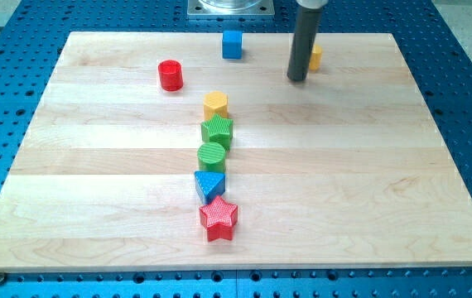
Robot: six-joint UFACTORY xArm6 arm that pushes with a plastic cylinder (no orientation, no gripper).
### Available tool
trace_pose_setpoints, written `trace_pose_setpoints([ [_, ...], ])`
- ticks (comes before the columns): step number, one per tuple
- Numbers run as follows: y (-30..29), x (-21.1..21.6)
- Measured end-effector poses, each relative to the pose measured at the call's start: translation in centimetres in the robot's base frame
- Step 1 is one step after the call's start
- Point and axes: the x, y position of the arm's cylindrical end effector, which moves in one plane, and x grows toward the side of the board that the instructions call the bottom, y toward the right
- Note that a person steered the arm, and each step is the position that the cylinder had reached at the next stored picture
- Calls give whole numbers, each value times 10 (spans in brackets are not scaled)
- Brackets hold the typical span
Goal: Push the red circle to the bottom left side of the yellow heart
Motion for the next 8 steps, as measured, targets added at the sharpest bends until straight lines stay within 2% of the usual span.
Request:
trace_pose_setpoints([
  [1, 75, -28],
  [2, 93, -40],
  [3, 18, -11],
  [5, -236, 63],
  [6, -282, 87],
  [8, -299, 33],
])
